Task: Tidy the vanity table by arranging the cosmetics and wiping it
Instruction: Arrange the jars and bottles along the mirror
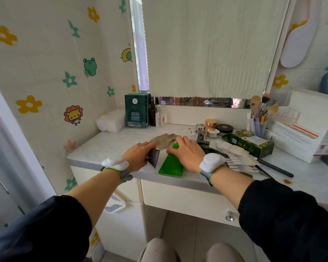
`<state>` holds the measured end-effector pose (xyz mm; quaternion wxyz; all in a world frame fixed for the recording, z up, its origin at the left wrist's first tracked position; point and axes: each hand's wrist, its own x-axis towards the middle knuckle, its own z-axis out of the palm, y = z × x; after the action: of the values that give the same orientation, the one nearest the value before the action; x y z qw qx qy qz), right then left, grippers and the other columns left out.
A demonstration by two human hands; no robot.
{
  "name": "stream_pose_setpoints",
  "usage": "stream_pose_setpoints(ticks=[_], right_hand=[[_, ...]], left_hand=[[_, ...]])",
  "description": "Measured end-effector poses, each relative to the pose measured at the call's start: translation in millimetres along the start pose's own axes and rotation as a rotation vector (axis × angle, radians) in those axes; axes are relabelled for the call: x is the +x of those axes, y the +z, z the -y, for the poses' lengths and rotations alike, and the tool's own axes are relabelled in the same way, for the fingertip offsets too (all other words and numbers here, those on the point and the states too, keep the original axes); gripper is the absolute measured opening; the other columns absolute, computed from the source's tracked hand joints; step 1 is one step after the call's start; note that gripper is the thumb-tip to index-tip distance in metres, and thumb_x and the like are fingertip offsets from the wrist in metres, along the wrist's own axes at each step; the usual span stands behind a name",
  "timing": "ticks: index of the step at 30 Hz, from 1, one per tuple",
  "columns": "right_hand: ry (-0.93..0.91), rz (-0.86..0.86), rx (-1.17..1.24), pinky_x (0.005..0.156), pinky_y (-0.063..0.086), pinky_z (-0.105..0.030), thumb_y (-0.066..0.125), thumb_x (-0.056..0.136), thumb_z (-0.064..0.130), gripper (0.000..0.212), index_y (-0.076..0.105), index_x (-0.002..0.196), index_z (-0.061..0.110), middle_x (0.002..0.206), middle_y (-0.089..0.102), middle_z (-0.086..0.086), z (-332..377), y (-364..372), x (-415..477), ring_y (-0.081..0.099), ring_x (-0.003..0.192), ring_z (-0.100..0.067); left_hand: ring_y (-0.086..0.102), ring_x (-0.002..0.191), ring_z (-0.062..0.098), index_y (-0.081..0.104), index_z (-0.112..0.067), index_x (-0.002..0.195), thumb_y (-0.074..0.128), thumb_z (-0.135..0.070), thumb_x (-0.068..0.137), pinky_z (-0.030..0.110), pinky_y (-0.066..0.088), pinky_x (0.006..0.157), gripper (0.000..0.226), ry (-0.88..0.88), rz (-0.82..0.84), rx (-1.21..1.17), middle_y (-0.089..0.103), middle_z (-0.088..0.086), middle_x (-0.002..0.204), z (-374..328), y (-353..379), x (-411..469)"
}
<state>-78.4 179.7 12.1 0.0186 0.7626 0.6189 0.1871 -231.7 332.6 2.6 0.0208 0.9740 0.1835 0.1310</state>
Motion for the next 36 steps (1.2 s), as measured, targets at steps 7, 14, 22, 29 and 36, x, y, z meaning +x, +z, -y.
stream_pose_setpoints(ticks=[7,14,22,29,36], right_hand=[[-0.045,0.011,0.019,0.099,0.029,-0.039,0.041,0.097,0.017,0.044,0.04,0.137,0.035,0.145,0.031,-0.008,-4.2,7.1,1.8,0.029,0.13,-0.033],[0.16,-0.091,0.493,0.088,0.04,-0.04,0.057,0.09,0.026,0.045,0.048,0.134,0.032,0.12,0.051,-0.009,-7.1,10.4,12.3,0.047,0.107,-0.035],[0.491,-0.125,1.133,0.083,0.048,-0.029,0.067,0.085,0.025,0.038,0.058,0.121,0.016,0.117,0.065,-0.009,-6.0,-9.5,25.3,0.061,0.108,-0.027],[0.524,-0.056,1.153,0.091,0.05,-0.036,0.068,0.085,0.028,0.044,0.055,0.125,0.016,0.123,0.063,-0.009,-2.4,-0.5,29.0,0.059,0.111,-0.028],[0.482,0.012,1.099,0.08,0.046,-0.029,0.075,0.08,0.027,0.048,0.058,0.122,0.013,0.117,0.065,-0.009,-0.6,10.8,23.6,0.061,0.106,-0.027]], left_hand=[[0.052,0.078,0.028,0.04,-0.021,0.092,0.059,0.002,0.073,0.036,0.044,0.068,0.035,-0.101,-0.089,-0.208,0.053,0.002,0.087,1.0,-1.0,-1.8],[0.061,0.092,0.032,0.052,-0.008,0.111,0.069,-0.009,0.076,0.038,0.05,0.081,0.039,-0.258,-0.144,-0.402,0.066,0.01,0.101,-1.1,1.0,3.9],[0.062,0.093,0.023,0.056,-0.017,0.107,0.076,-0.021,0.07,0.032,0.048,0.078,0.042,-0.408,-0.109,-0.59,0.066,0.003,0.099,-4.6,3.4,10.3],[0.063,0.086,0.022,0.052,-0.023,0.102,0.08,-0.021,0.064,0.036,0.053,0.078,0.047,-0.435,-0.087,-0.736,0.066,0.002,0.094,-14.5,5.9,14.5],[0.063,0.09,0.026,0.054,-0.016,0.104,0.078,-0.02,0.066,0.04,0.053,0.076,0.045,-0.422,-0.077,-0.735,0.065,0.004,0.098,-21.0,9.6,17.4]])
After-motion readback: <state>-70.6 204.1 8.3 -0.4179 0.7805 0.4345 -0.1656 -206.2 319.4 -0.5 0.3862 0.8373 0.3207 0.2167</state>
